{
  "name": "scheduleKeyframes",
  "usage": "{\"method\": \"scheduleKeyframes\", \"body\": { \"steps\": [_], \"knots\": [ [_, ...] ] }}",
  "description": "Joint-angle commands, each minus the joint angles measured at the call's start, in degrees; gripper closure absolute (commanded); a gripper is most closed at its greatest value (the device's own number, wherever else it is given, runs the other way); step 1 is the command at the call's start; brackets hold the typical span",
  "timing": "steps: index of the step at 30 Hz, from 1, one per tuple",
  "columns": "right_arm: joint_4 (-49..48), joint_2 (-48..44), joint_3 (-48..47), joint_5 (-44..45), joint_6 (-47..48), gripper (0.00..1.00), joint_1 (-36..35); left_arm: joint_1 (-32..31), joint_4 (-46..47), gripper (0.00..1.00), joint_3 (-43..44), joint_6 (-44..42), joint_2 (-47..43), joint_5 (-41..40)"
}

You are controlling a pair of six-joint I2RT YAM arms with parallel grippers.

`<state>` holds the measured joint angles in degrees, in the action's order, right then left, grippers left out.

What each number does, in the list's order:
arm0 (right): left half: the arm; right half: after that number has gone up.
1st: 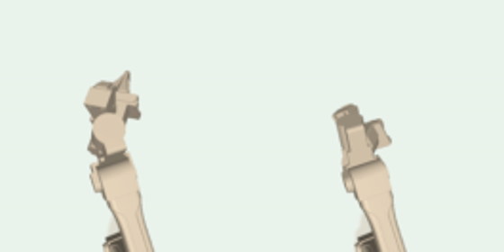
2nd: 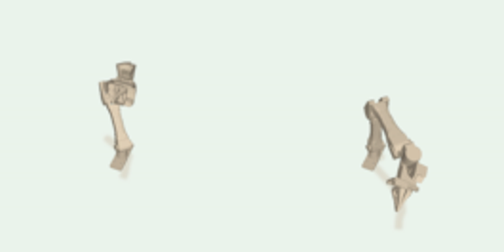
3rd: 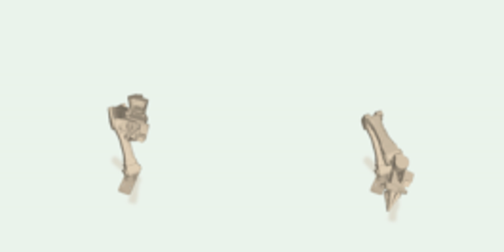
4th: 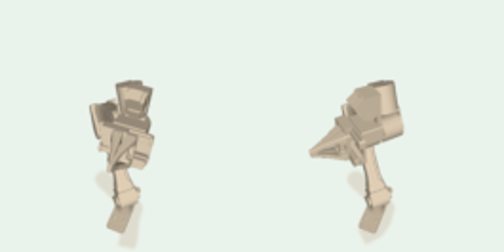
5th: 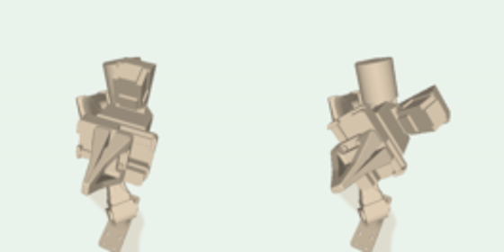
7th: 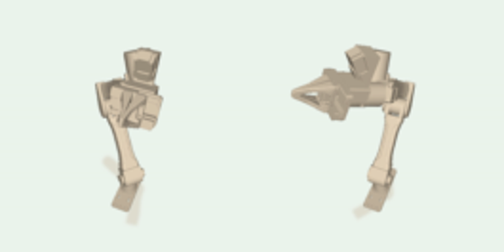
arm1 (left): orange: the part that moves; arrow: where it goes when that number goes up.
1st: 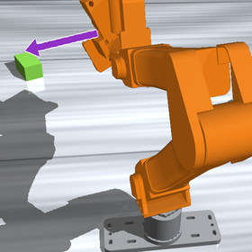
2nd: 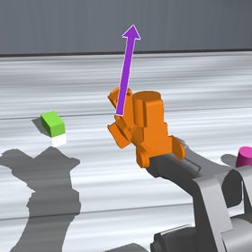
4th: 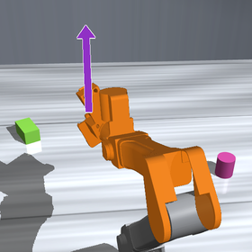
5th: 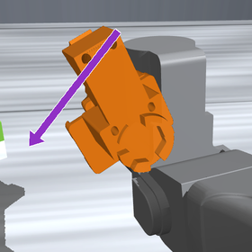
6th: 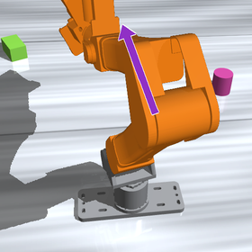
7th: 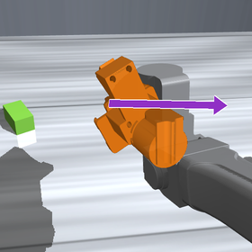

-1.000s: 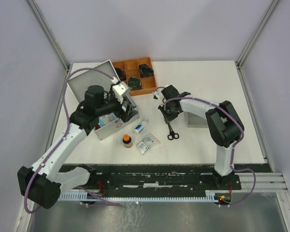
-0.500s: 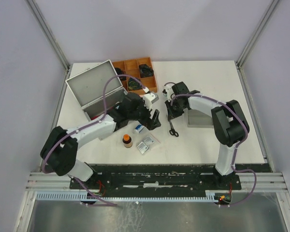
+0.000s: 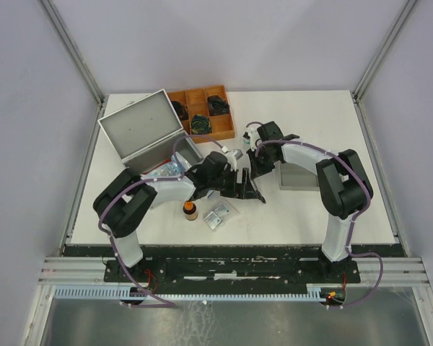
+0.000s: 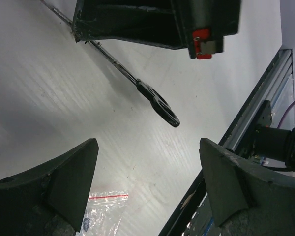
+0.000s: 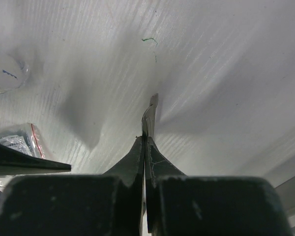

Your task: Organize the medicine kit

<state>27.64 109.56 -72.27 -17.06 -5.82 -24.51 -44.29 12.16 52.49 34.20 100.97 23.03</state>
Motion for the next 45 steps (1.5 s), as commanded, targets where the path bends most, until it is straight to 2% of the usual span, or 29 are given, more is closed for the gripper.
{"method": "scheduleKeyframes", "body": {
  "steps": [1,17,30,38,42,45],
  "knots": [
    [-1.0,-1.1,0.2,-0.3,-0.6,0.98,0.1,-0.8,7.2,0.11,0.3,11.1,2.7,0.7],
    [-1.3,-1.9,1.0,-0.8,-0.6,0.98,0.1,-0.9,9.8,0.34,3.8,18.6,9.8,3.3],
    [-1.3,-2.3,1.4,-0.9,-0.2,0.98,0.0,-0.8,12.8,0.64,2.8,23.2,11.7,5.7],
    [-0.7,-2.9,1.1,-1.2,0.2,0.98,0.1,-0.4,13.8,0.78,2.4,25.0,11.9,6.7],
    [0.6,-4.2,-0.6,-1.2,1.4,0.91,0.2,0.1,13.4,0.88,1.6,24.9,10.8,6.3],
    [2.2,-6.2,-2.8,-1.4,2.1,0.79,0.5,0.6,12.2,0.96,2.2,24.1,9.7,6.4]
  ]
}}
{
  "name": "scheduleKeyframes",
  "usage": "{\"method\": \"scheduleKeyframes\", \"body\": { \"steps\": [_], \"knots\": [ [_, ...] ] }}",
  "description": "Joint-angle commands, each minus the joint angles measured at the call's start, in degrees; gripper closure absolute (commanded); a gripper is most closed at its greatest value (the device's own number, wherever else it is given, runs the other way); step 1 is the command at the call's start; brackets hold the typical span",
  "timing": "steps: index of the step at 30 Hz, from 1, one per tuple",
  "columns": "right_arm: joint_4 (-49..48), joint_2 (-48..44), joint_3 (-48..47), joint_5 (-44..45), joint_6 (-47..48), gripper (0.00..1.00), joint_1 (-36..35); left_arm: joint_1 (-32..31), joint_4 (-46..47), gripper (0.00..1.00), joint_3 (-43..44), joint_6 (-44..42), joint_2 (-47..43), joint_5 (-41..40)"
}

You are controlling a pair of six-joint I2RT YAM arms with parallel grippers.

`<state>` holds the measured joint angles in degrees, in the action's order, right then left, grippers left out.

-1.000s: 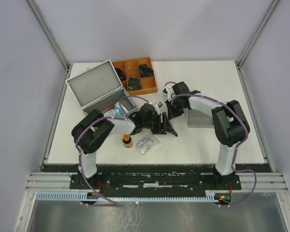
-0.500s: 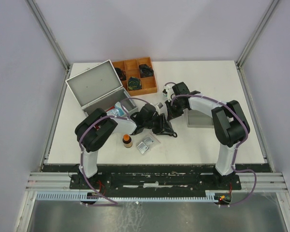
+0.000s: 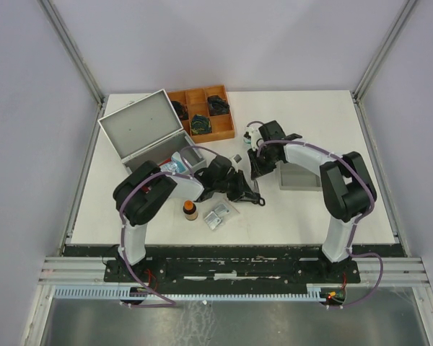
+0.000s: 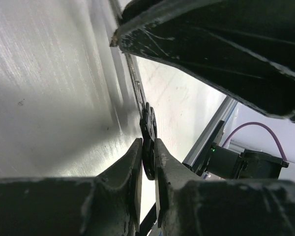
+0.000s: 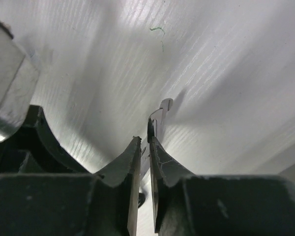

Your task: Organize the medicine kit

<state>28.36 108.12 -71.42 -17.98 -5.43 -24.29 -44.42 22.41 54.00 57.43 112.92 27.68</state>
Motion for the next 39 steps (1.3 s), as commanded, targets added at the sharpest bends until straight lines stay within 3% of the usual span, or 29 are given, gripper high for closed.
{"method": "scheduleKeyframes", "body": {
  "steps": [1,6,17,22,32,35,39],
  "knots": [
    [2.3,-5.8,-4.4,-0.5,2.1,0.75,0.5,0.8,1.3,0.97,1.2,-0.1,-2.8,2.0],
    [5.7,-10.5,-8.4,-4.3,4.0,0.55,2.8,1.0,-6.1,0.97,6.0,-10.0,-6.3,2.6],
    [11.4,-24.9,-10.8,-6.3,6.6,0.51,10.9,1.0,-39.3,0.97,22.1,-47.8,-16.6,-5.0],
    [12.2,-32.0,-7.9,-6.5,6.8,0.50,13.5,1.5,-53.2,0.97,25.6,-63.3,-23.0,-18.3],
    [15.4,-37.6,-3.4,-11.4,9.9,0.49,14.1,4.1,-60.6,0.97,21.7,-84.2,-37.7,-56.8],
    [15.4,-38.0,-1.5,-13.5,12.4,0.49,14.2,5.7,-61.7,0.97,18.8,-88.7,-38.9,-64.2],
    [15.5,-39.0,0.2,-13.6,14.2,0.49,14.1,10.0,-63.6,0.97,15.3,-91.2,-39.3,-65.8]
  ]
}}
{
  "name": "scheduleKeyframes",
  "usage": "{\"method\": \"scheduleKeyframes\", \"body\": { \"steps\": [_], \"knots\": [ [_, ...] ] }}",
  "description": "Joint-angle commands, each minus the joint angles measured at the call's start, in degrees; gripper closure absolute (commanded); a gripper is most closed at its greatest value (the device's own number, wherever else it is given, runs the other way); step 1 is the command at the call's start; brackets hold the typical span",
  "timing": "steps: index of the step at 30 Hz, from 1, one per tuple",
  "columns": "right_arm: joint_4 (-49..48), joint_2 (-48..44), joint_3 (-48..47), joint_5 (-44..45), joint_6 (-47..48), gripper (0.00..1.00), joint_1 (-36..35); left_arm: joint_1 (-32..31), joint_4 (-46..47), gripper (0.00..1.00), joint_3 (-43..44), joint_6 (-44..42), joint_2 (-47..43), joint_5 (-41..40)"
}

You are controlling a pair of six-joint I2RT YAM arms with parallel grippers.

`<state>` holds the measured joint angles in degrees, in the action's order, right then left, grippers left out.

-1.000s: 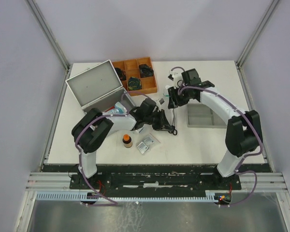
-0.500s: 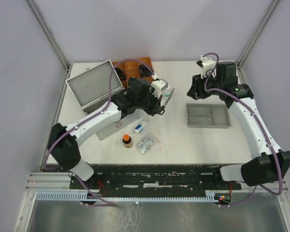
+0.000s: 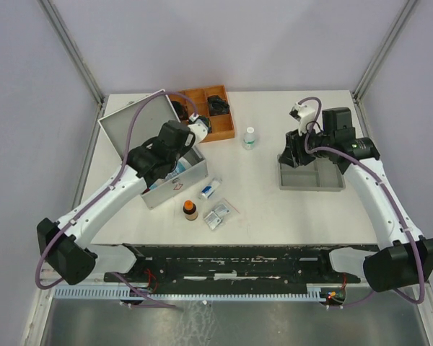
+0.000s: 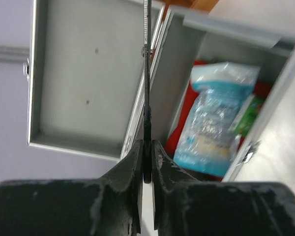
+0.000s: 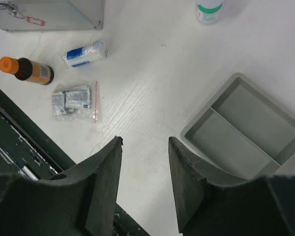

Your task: Organize the medicine kit

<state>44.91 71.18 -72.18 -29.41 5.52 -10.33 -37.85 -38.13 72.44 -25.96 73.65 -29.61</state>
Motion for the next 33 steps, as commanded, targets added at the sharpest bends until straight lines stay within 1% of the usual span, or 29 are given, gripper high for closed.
{"method": "scheduleKeyframes", "body": {
  "steps": [1,4,10,15,18,20,22,28,33],
  "knots": [
    [-1.2,-2.3,1.2,-2.2,3.5,0.49,0.1,4.5,-3.0,0.97,-4.1,-8.3,0.0,-8.6],
    [-1.6,-3.1,2.2,-2.0,4.0,0.48,0.2,7.0,-2.1,0.97,-7.7,-9.8,0.2,-7.8],
    [-2.2,-3.5,3.2,-1.6,4.1,0.48,0.2,10.1,0.3,0.97,-14.7,-11.2,2.5,-5.8],
    [-2.2,-3.3,3.4,-1.6,4.1,0.48,0.1,11.9,3.1,0.97,-17.3,-11.5,5.6,-4.2],
    [-2.2,-3.1,3.8,-1.7,4.2,0.48,0.1,12.6,4.5,0.95,-17.7,-11.5,7.4,-3.9],
    [-2.3,-2.8,4.1,-1.7,4.7,0.47,0.2,12.7,4.7,0.88,-17.9,-11.2,8.3,-3.6],
    [-2.4,-2.6,4.4,-1.1,5.5,0.44,0.1,12.8,4.7,0.79,-18.2,-10.8,8.6,-2.2],
    [-2.1,-1.1,4.4,1.6,6.4,0.35,0.2,12.7,4.8,0.56,-17.4,-10.9,6.6,-3.1],
    [1.2,1.0,4.1,10.2,9.7,0.31,0.2,12.7,3.5,0.39,-15.1,-11.1,3.8,-3.1]
  ]
}}
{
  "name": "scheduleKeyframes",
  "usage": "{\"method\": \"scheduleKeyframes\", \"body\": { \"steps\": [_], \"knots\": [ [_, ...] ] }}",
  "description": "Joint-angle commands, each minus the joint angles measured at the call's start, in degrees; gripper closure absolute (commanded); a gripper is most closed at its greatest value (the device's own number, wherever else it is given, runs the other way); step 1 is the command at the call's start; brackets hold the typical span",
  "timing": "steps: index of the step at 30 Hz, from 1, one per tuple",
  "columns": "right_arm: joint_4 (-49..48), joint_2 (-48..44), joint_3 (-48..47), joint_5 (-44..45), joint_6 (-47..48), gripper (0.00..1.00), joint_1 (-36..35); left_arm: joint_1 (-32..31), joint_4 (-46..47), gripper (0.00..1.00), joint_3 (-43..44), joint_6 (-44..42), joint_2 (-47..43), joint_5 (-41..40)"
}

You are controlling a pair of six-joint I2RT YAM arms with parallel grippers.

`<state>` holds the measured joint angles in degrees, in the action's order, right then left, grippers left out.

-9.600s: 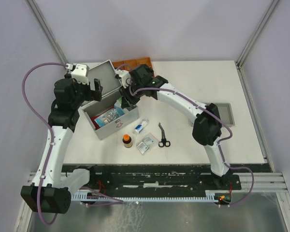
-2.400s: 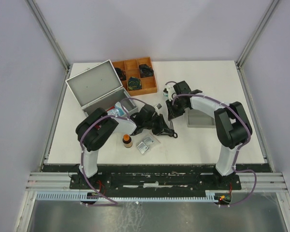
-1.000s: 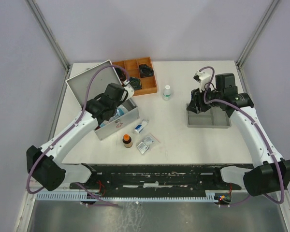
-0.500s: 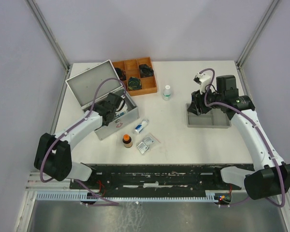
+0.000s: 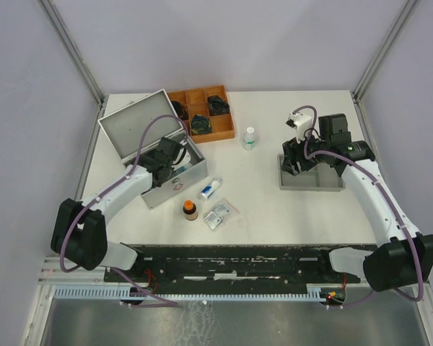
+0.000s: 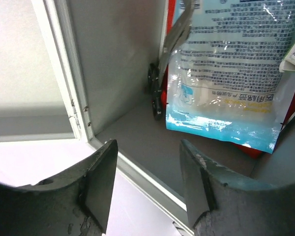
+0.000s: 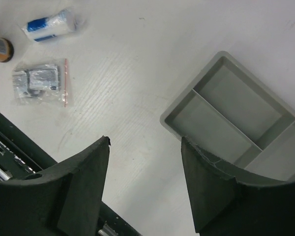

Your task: Organize the medicine kit

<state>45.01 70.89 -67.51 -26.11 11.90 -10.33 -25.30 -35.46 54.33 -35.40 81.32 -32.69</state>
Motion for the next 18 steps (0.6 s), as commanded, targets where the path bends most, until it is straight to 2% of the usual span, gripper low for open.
{"method": "scheduleKeyframes", "body": {
  "steps": [1,6,13,18],
  "knots": [
    [1.7,2.1,-0.4,8.8,4.5,0.30,0.2,0.2,0.6,0.33,3.7,-1.6,-4.7,-1.2],
    [2.1,4.6,0.8,14.6,7.2,0.27,0.1,0.2,0.4,0.23,7.9,-0.2,-7.5,-0.6],
    [-11.1,7.9,1.9,3.6,2.5,0.23,-1.3,0.0,0.6,0.19,13.1,6.4,-9.5,11.6],
    [-22.2,16.4,-1.9,2.3,-2.8,0.22,-3.3,0.0,4.6,0.17,12.2,11.4,-12.6,21.3]
  ]
}}
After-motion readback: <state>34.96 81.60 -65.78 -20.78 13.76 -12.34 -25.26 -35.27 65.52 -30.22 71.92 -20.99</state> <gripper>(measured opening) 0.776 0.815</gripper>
